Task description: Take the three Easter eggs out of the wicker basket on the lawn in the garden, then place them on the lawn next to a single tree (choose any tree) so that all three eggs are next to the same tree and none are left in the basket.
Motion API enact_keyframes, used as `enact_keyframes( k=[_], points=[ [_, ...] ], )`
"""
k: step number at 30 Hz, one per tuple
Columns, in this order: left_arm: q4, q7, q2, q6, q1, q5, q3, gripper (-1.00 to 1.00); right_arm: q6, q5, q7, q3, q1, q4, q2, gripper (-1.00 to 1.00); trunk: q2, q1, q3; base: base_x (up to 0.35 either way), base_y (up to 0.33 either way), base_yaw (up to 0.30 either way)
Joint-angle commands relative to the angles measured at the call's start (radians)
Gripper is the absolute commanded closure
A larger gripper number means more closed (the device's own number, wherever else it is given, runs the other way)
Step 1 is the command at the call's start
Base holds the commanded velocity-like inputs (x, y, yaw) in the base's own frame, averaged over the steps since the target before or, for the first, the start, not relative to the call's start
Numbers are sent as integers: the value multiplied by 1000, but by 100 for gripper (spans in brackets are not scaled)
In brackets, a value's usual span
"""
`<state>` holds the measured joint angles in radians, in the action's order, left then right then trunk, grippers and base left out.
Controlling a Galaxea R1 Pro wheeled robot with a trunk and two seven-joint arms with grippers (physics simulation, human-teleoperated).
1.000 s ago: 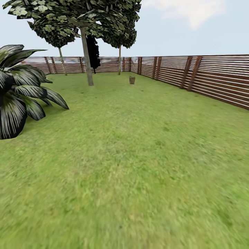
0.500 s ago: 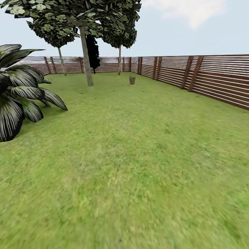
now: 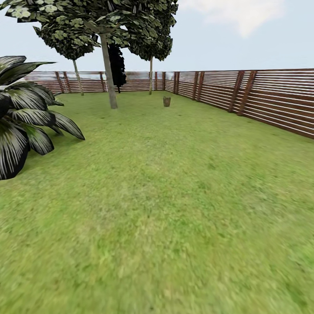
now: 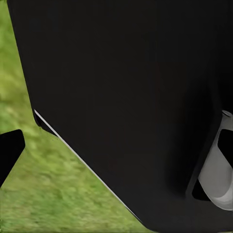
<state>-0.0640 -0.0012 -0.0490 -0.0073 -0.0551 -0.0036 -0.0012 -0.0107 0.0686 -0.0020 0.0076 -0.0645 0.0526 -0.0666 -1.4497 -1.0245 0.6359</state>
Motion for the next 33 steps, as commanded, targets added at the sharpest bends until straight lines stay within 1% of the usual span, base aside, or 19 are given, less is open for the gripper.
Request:
enact_keyframes(
  k=[1, 10, 26, 33],
  points=[
    [-2, -1, 0, -1, -1, 0, 0, -100, -1, 8, 0, 1, -1, 3, 0, -100, 0, -1, 1, 308, 0, 0],
    [-2, 0, 0, -1, -1, 0, 0, -100, -2, 3, -3, 0, -1, 3, 2, -100, 0, -1, 1, 332, 0, 0],
    [-2, 0, 0, -1, -1, 1, 0, -100, -2, 9, -4, 0, -1, 3, 2, -100, 0, -1, 1, 338, 0, 0],
    [-2, 0, 0, 0, -1, 0, -1, -100, -2, 3, -4, 0, -1, 3, 1, -100, 0, -1, 1, 338, 0, 0]
  ],
)
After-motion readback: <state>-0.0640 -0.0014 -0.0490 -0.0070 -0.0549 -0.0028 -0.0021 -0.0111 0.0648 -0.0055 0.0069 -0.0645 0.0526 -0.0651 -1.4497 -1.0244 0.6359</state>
